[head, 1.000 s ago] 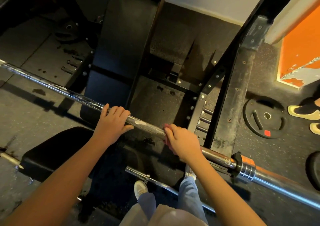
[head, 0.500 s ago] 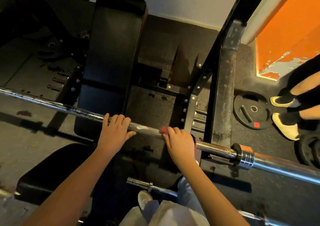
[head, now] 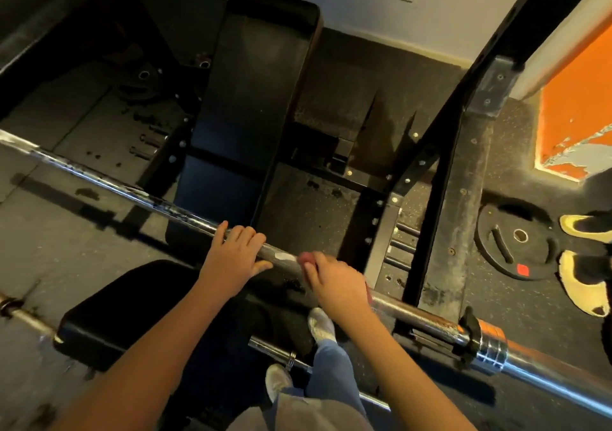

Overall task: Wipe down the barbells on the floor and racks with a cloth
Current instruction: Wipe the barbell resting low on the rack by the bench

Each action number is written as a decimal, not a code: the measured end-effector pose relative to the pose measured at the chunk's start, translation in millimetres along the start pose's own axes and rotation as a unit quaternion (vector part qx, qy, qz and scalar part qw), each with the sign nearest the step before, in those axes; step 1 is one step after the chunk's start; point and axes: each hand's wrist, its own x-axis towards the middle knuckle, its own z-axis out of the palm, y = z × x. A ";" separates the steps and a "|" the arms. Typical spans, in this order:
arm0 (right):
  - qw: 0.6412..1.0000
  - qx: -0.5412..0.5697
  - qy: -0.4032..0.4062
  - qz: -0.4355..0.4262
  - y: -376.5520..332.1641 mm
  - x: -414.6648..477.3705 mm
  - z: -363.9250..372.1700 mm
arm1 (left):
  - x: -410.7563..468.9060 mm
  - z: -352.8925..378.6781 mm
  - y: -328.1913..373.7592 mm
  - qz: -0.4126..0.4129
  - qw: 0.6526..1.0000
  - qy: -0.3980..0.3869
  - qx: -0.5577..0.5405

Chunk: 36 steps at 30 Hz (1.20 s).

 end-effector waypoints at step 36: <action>0.976 0.138 -0.136 0.098 -62.3 81.4 5.8 | 22.8 -1.9 -63.5 0.074 0.993 -0.058 -0.073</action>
